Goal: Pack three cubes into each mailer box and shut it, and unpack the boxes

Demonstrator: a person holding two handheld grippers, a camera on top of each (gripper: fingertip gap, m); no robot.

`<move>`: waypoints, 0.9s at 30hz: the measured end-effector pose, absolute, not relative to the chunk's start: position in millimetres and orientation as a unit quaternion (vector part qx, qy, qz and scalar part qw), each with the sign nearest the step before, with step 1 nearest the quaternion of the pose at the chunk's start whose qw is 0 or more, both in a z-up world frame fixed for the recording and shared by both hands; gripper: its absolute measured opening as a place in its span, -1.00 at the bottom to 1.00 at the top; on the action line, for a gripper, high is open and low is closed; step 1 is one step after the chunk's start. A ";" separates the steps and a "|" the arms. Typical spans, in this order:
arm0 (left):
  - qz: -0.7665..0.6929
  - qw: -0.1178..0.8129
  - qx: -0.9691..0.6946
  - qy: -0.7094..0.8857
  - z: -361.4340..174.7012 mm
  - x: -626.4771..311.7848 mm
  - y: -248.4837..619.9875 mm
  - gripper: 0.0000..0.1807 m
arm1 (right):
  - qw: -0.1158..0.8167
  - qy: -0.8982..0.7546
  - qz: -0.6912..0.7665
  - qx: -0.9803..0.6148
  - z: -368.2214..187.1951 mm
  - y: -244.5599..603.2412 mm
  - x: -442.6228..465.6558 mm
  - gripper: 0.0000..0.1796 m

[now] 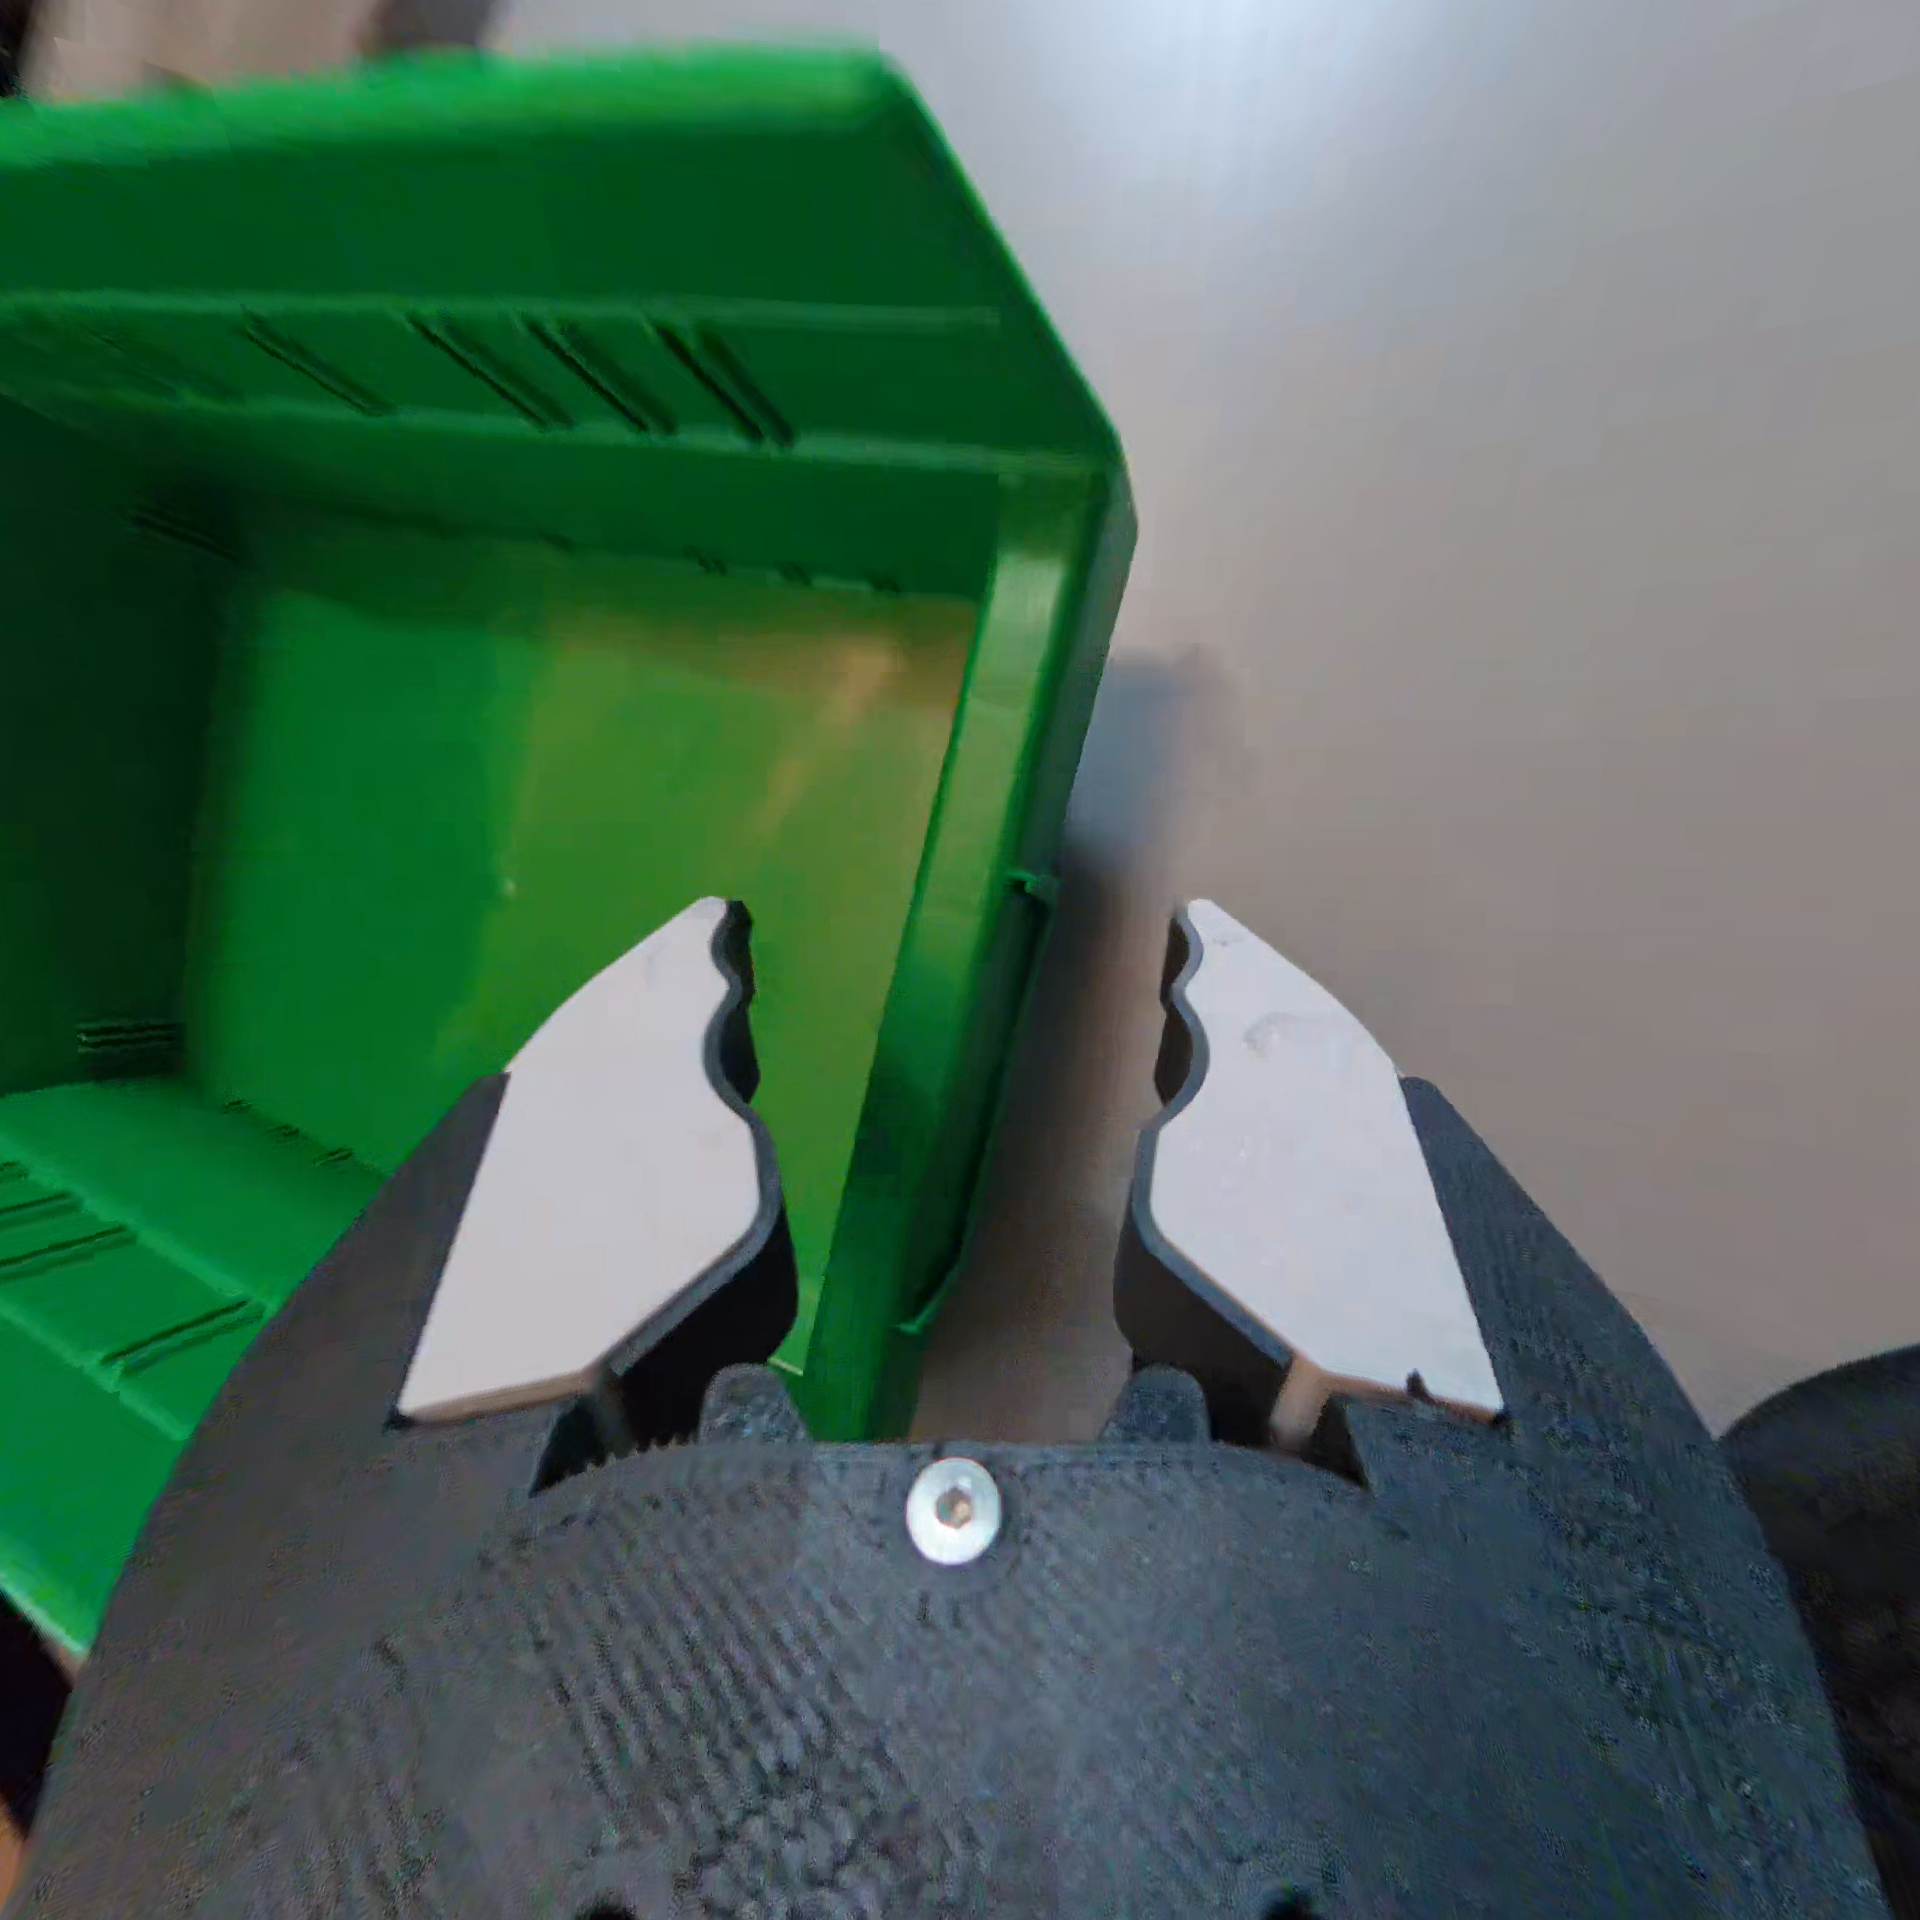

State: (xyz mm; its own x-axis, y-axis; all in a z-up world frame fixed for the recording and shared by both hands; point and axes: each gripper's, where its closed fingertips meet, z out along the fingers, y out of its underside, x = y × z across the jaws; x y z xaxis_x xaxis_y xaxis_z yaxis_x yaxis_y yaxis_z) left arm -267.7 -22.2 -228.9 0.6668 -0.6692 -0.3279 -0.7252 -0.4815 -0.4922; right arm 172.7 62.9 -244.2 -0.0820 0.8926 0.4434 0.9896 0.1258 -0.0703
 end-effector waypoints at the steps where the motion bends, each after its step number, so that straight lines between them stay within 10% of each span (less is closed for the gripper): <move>1: 0.052 0.271 -0.864 0.422 -238.3 -271.3 -23.0 -0.25 | 0.194 -0.724 -0.119 -0.651 -245.2 62.6 169.7 -0.27; 4: 0.085 0.217 -0.855 0.464 -254.2 -277.0 -20.1 -0.66 | 0.186 -0.730 -0.102 -0.650 -248.7 59.1 162.5 -0.44; 27: 0.062 0.254 -0.715 0.649 -253.5 -116.6 23.0 -0.69 | 0.226 -0.766 -0.066 -0.598 -248.4 0.1 116.8 -0.69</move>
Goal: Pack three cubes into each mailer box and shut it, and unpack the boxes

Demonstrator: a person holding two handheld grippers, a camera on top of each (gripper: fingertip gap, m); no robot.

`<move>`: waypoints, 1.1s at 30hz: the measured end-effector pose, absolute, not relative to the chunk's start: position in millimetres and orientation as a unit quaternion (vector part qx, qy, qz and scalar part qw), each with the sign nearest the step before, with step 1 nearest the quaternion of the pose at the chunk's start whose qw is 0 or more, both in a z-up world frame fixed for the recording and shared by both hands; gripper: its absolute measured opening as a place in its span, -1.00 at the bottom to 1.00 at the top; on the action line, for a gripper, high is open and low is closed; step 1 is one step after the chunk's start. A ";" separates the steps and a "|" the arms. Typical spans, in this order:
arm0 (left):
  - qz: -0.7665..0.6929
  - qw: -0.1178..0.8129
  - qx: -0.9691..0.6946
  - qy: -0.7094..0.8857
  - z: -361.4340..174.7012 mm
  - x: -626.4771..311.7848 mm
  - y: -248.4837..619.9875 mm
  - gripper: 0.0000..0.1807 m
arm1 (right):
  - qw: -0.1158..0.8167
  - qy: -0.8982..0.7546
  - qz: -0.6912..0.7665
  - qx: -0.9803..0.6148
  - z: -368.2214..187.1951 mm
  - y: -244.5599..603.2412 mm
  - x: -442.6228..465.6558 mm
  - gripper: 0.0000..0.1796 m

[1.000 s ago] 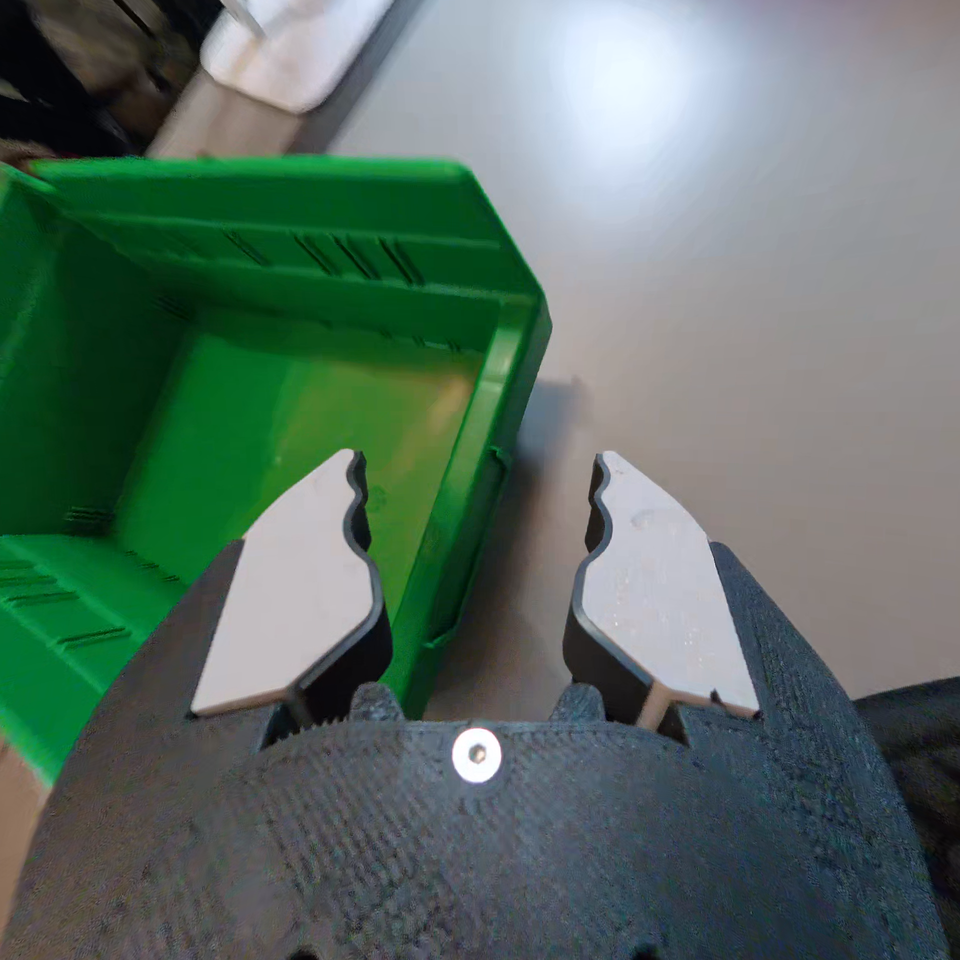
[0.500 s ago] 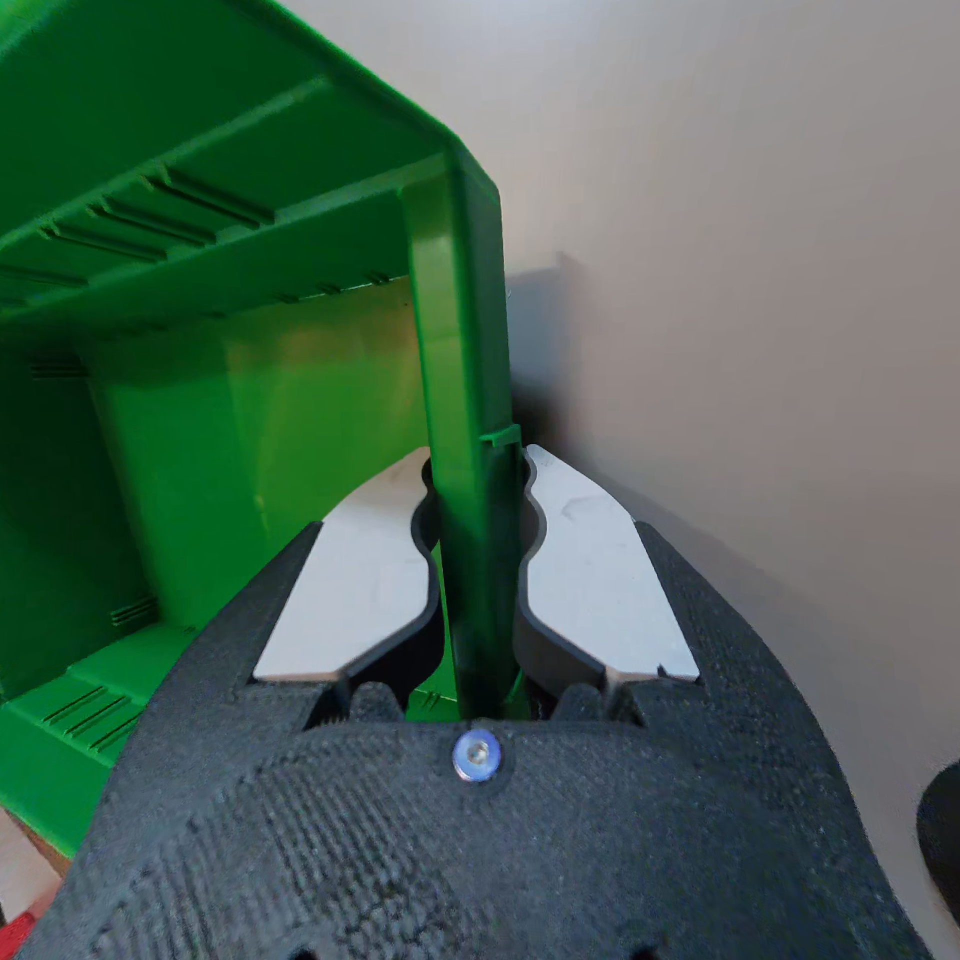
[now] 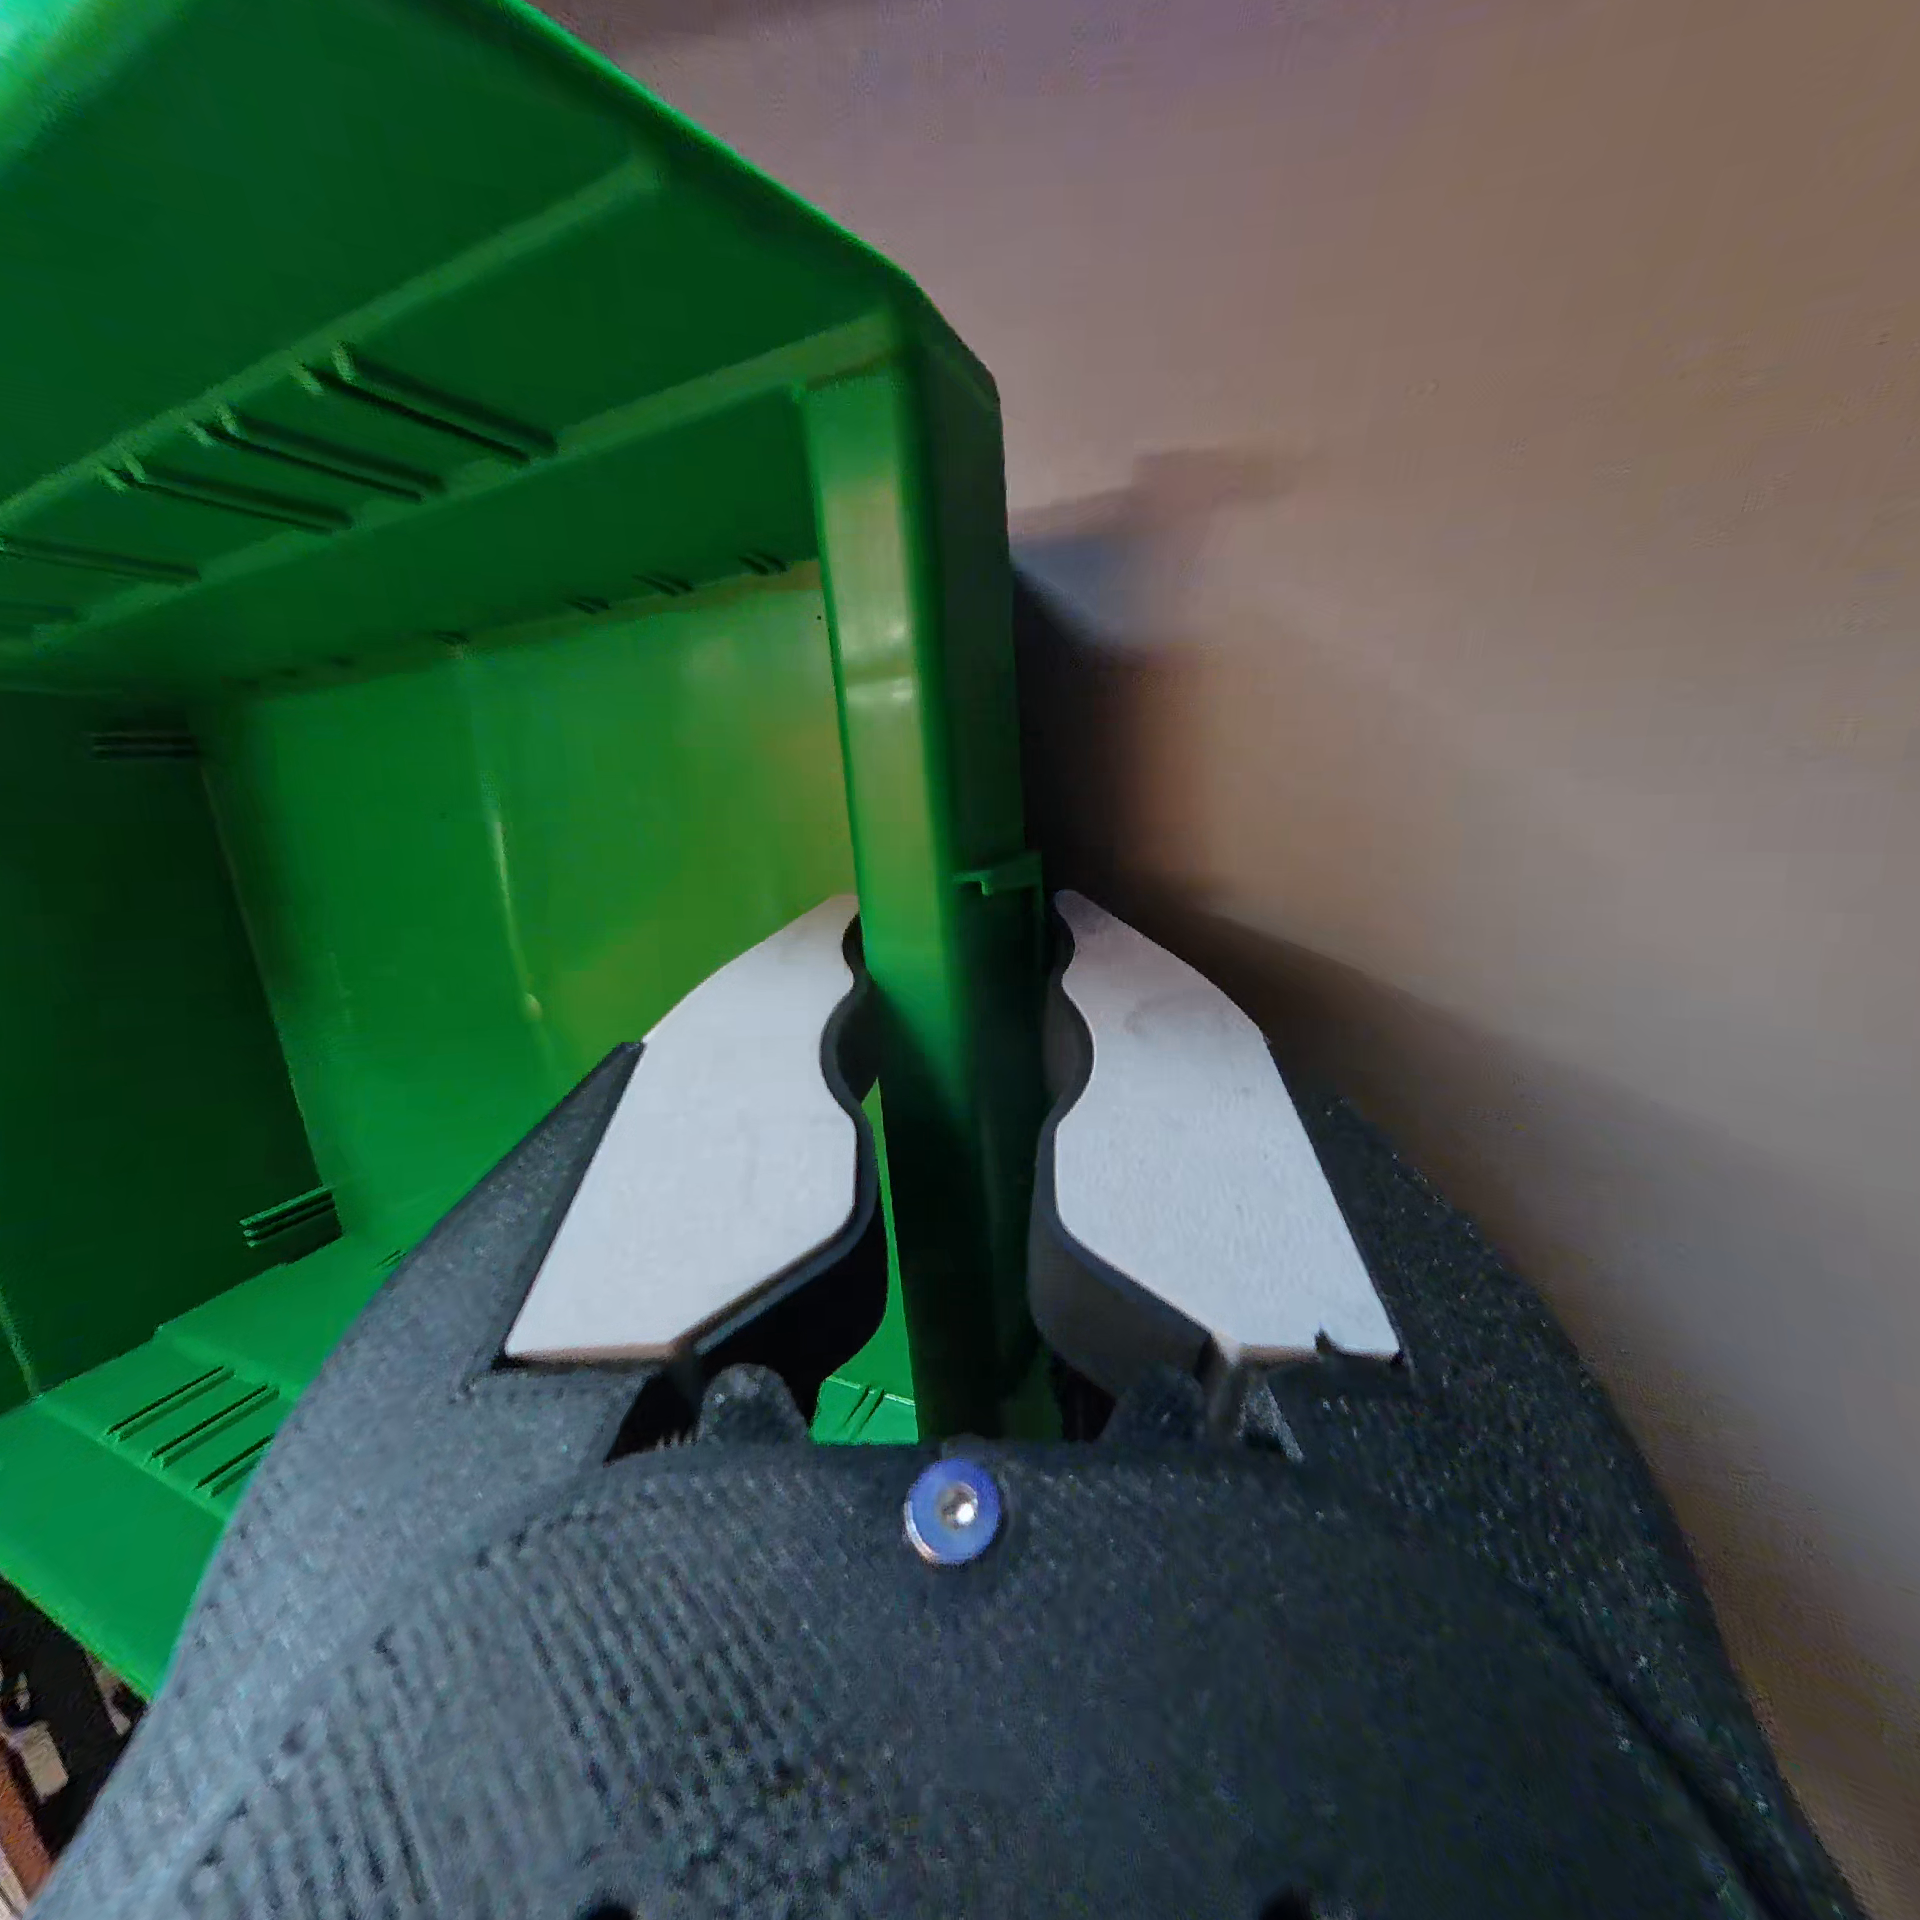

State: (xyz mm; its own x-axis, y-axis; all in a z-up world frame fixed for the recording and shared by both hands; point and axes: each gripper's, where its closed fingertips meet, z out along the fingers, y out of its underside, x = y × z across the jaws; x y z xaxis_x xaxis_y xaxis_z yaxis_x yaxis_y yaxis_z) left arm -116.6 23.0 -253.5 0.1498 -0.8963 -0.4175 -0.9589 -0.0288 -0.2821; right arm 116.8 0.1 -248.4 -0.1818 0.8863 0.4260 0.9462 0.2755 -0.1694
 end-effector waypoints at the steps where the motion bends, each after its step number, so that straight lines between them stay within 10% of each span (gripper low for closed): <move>1: 0.060 0.254 -0.710 0.654 -253.4 -108.9 25.3 -0.69 | 0.228 -0.769 -0.065 -0.593 -248.4 -8.7 114.8 -0.69; 7: 0.049 0.282 -0.676 0.679 -248.6 -73.7 33.5 -0.64 | 0.278 -0.761 -0.044 -0.585 -238.3 -54.0 103.9 -0.64; 15: -0.201 0.468 -0.716 0.478 -164.9 -23.7 -19.3 -0.29 | 0.567 -0.384 0.102 -0.722 -118.7 -44.6 168.7 -0.45; 22: -0.350 0.454 -0.791 0.214 -180.0 28.9 -52.7 -0.33 | 0.567 -0.162 0.136 -0.796 -162.9 -29.2 219.8 -0.22; 33: -0.199 0.538 -0.801 0.172 -196.6 40.4 -21.7 -0.65 | 0.546 -0.139 0.073 -0.823 -192.3 -13.9 218.9 -0.94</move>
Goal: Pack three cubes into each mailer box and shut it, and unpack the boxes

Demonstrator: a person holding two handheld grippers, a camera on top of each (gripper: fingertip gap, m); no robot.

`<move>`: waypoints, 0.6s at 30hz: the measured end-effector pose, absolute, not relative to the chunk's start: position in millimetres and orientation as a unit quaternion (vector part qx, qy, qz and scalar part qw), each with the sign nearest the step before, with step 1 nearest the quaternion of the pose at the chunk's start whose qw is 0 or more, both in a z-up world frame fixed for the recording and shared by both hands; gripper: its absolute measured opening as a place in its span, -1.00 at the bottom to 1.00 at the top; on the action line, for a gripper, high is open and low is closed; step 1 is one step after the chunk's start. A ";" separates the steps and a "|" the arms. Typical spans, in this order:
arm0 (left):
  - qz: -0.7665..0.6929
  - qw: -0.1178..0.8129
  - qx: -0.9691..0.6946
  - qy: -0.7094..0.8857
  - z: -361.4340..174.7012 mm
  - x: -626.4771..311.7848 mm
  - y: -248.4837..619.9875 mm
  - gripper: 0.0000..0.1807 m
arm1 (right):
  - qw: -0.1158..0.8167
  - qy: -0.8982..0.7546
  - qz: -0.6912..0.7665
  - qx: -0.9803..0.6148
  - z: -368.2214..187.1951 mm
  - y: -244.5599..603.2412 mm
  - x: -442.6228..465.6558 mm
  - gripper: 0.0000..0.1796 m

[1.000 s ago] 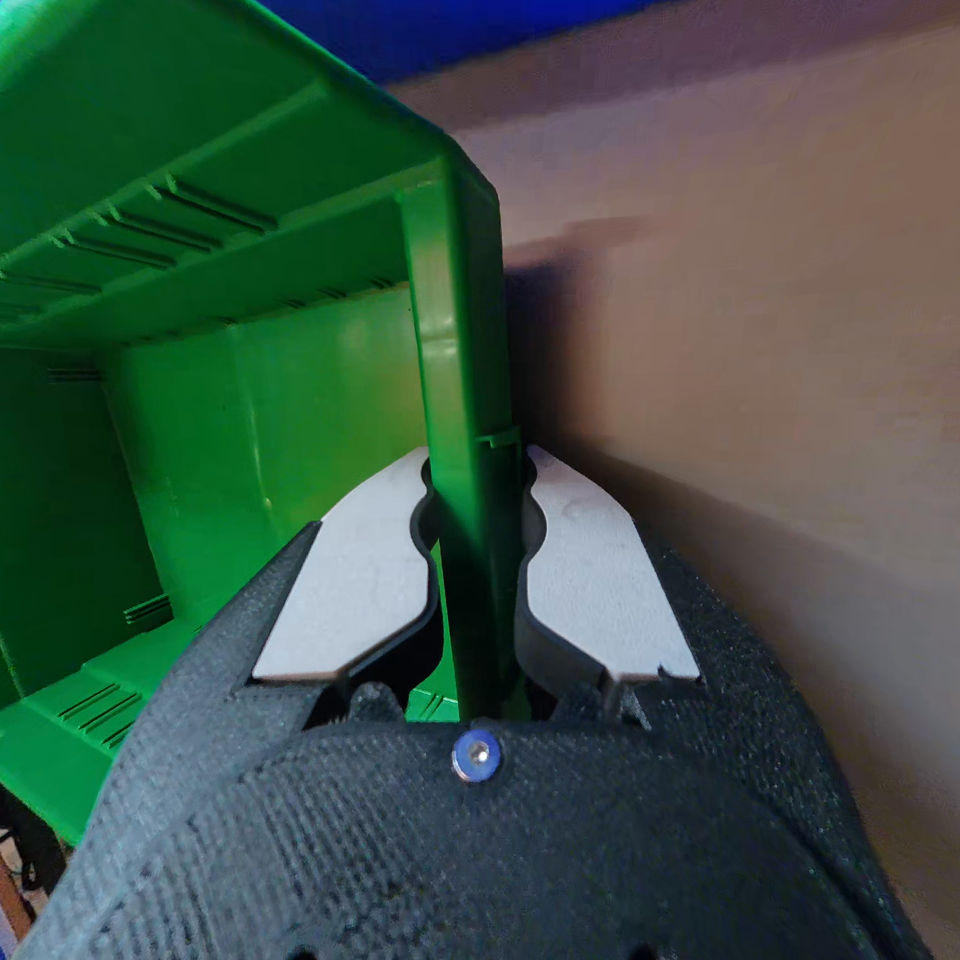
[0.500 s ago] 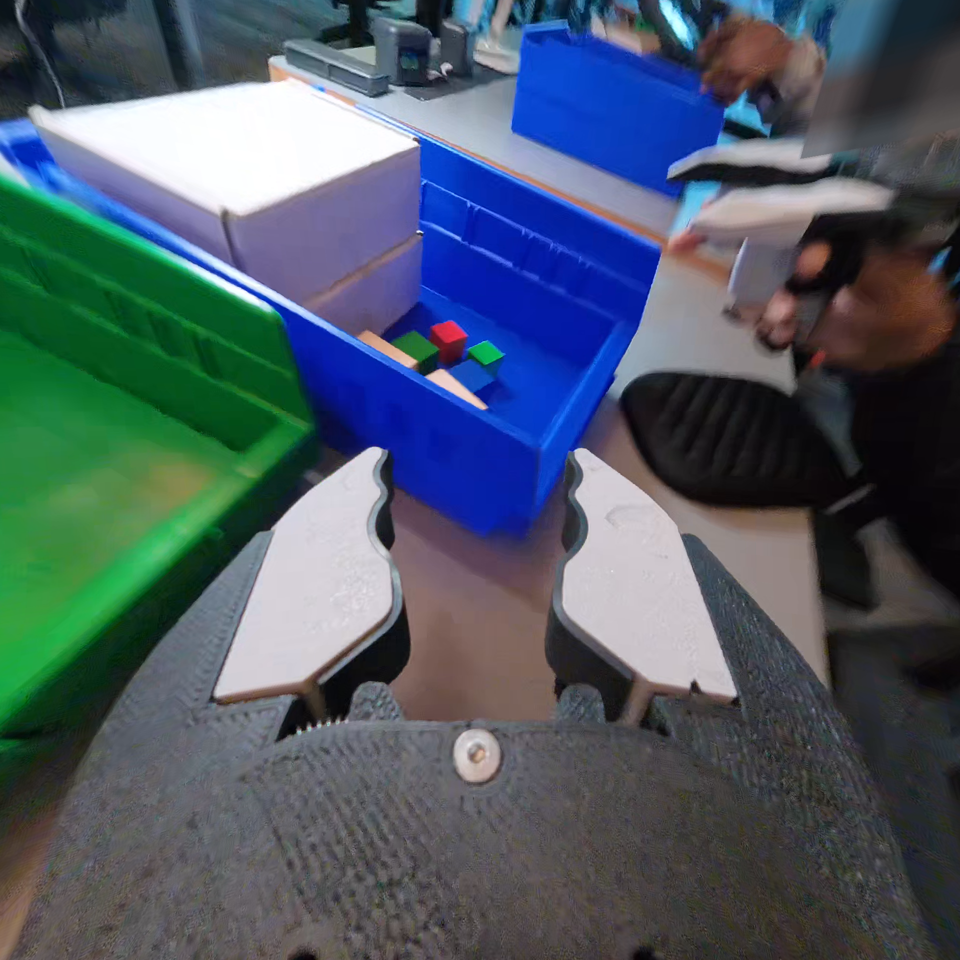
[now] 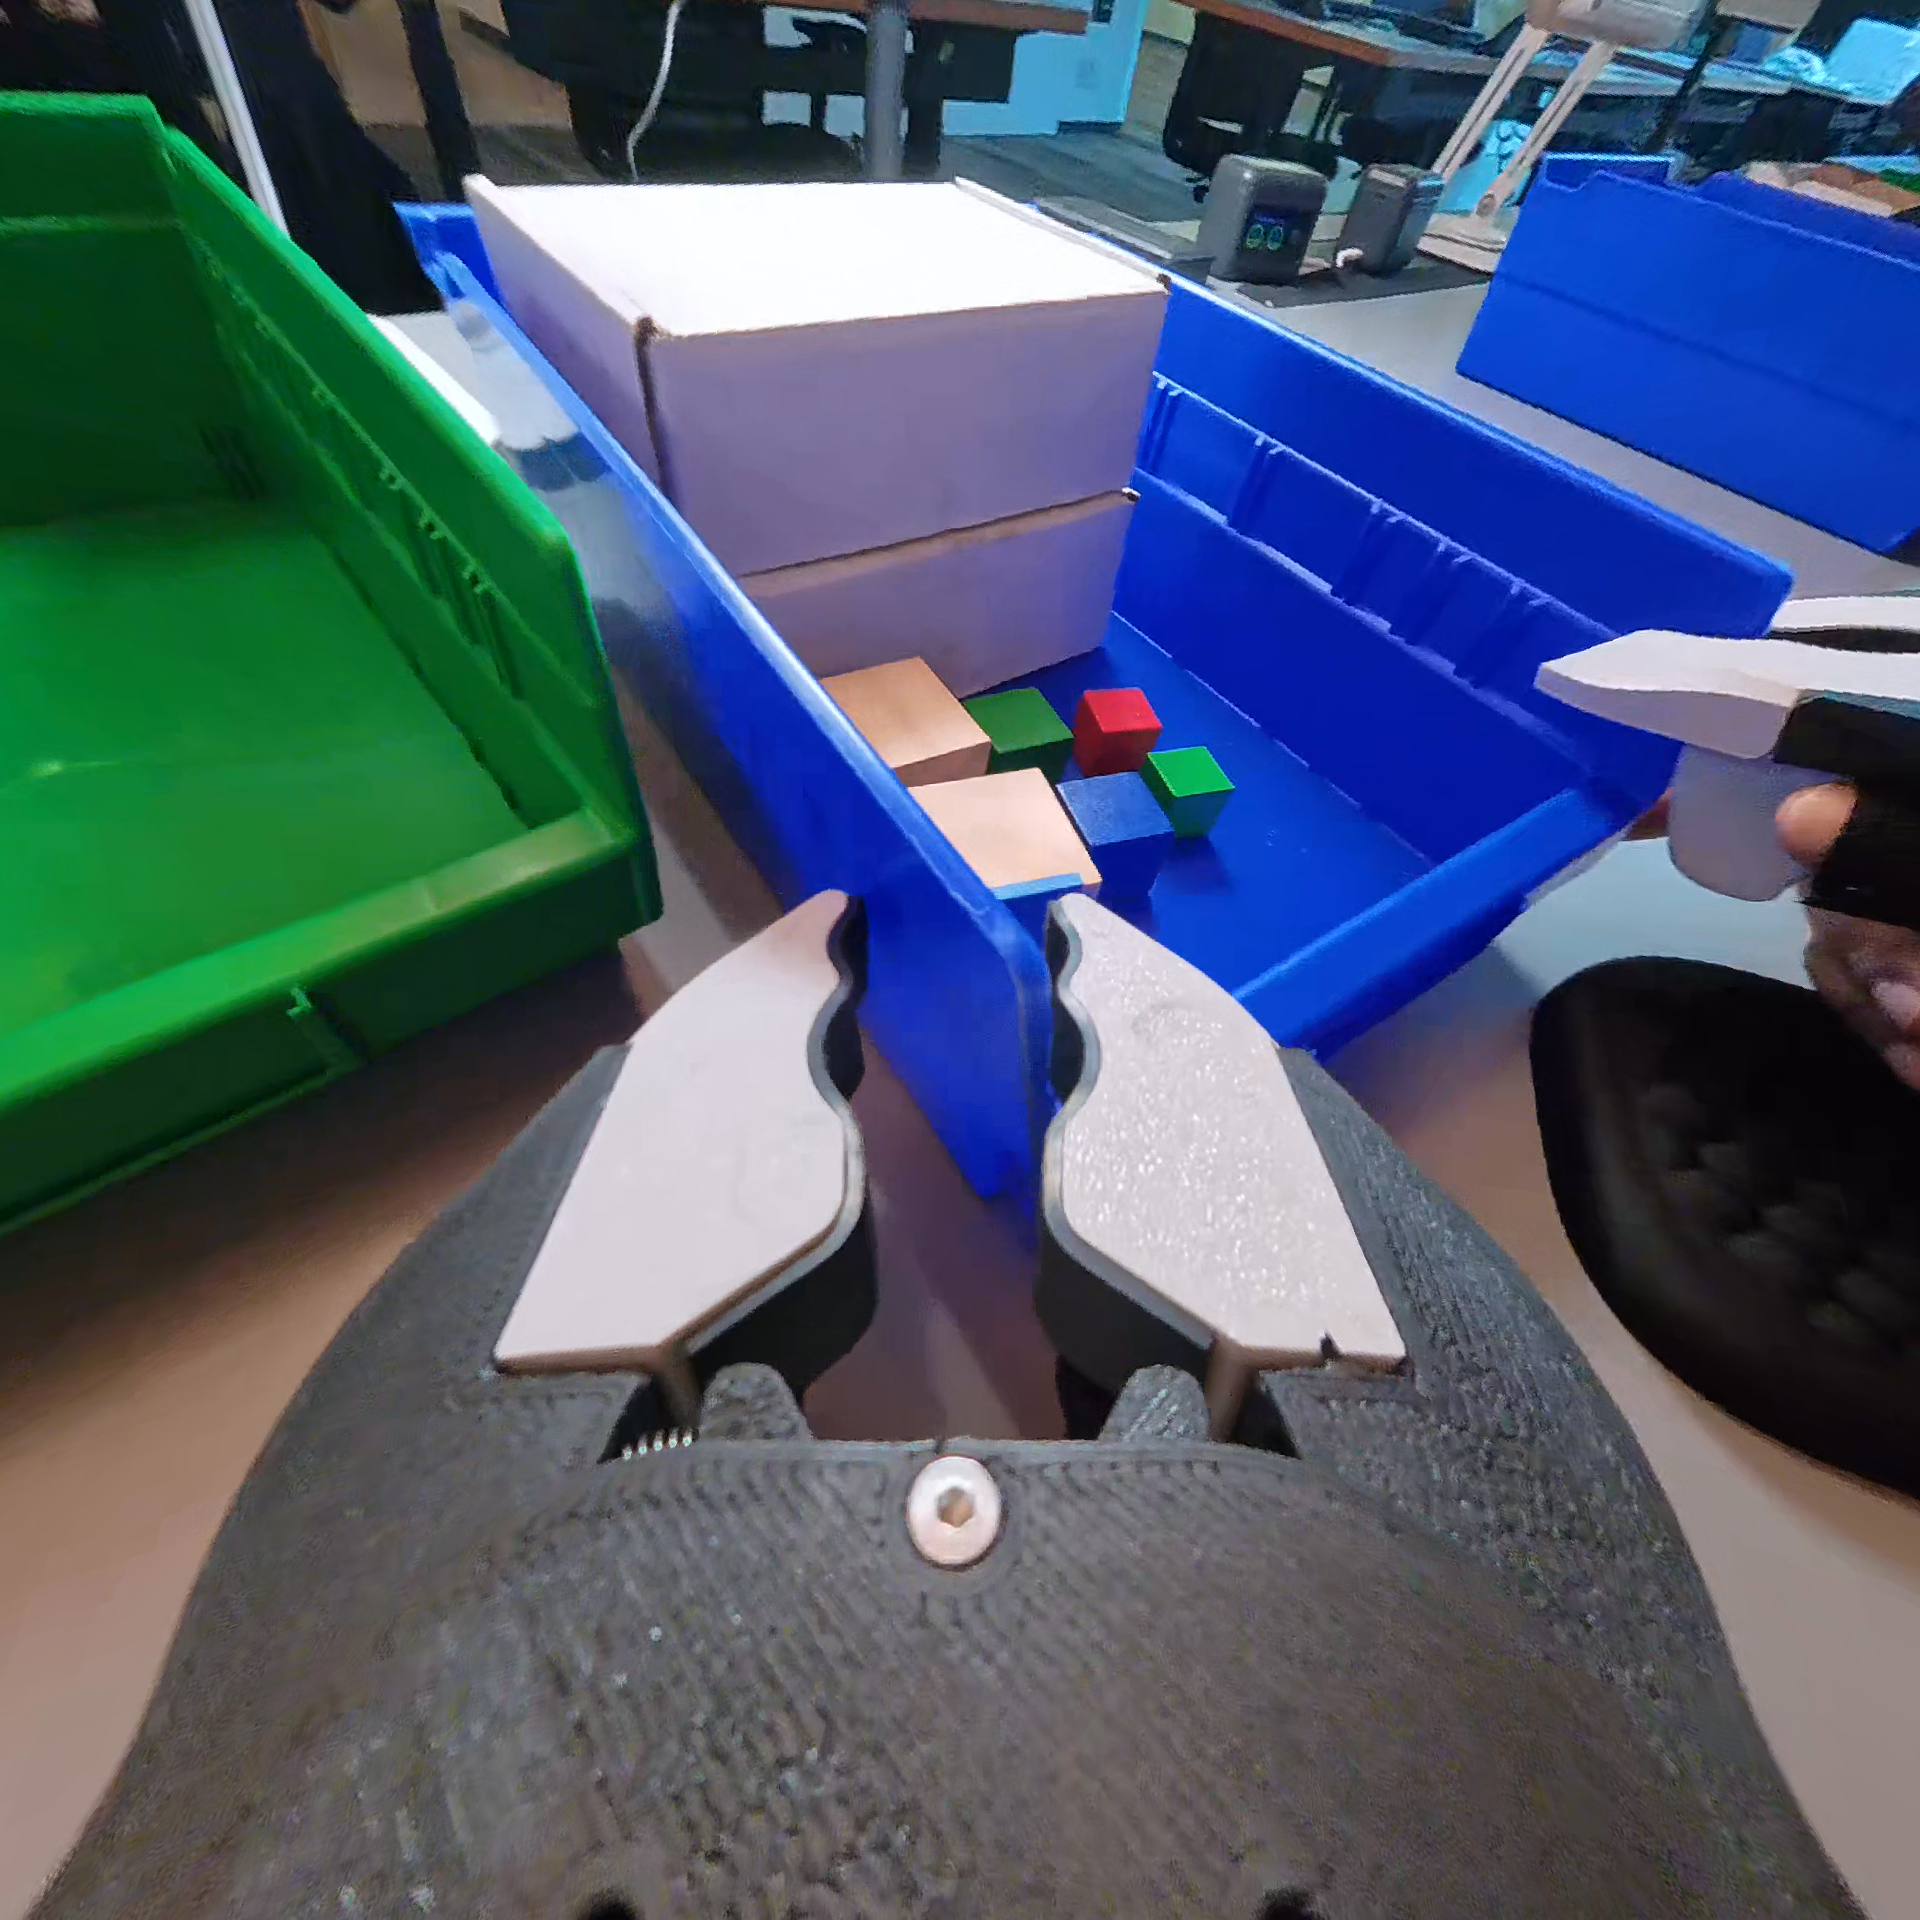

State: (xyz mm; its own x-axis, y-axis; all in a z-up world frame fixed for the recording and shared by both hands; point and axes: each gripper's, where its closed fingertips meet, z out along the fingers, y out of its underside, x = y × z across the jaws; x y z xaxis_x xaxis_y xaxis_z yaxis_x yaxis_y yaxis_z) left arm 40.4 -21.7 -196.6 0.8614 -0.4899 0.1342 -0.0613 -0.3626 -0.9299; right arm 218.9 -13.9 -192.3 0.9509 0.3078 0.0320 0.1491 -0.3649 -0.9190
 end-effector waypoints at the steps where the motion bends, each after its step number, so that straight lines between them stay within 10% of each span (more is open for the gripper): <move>1: -0.191 0.542 -0.800 0.175 -195.2 40.3 -21.3 -0.68 | 0.557 -0.139 0.061 -0.817 -188.6 -14.8 220.1 -0.94; 18: -0.138 0.668 -0.717 0.141 -23.8 -49.3 -52.5 -0.81 | 0.682 -0.189 0.086 -0.701 -26.7 -45.0 138.3 -0.91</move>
